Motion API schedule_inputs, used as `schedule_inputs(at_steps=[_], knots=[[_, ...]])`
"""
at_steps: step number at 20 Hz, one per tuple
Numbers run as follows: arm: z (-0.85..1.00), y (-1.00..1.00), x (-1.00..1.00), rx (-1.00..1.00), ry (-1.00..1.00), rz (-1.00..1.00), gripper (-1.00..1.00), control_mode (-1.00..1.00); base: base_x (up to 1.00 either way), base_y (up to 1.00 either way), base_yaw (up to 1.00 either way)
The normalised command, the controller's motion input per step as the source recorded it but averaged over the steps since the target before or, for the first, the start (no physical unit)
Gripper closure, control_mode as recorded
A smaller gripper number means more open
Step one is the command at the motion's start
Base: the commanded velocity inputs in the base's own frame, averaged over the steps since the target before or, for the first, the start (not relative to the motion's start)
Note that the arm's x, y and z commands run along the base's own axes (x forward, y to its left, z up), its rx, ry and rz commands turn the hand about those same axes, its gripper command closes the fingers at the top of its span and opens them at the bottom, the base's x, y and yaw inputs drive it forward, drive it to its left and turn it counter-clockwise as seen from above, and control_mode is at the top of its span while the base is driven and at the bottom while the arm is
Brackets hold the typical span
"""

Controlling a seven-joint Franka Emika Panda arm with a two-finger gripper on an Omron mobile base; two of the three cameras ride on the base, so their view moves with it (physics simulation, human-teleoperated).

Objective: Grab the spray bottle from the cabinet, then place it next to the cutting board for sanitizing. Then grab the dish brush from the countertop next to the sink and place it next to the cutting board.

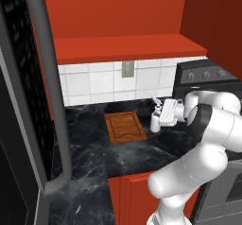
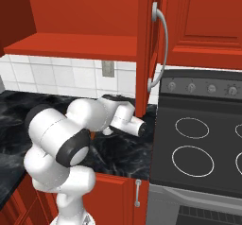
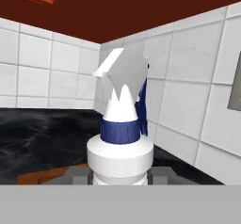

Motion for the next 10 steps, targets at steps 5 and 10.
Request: schedule_inputs(at_steps=[5,10], knots=[[-0.19,0.0,0.0,0.0,0.0,0.0,1.0,-1.0,0.0,0.0,0.0],[-0.19,0.0,0.0,0.0,0.0,0.0,1.0,-1.0,0.0,0.0,0.0]])
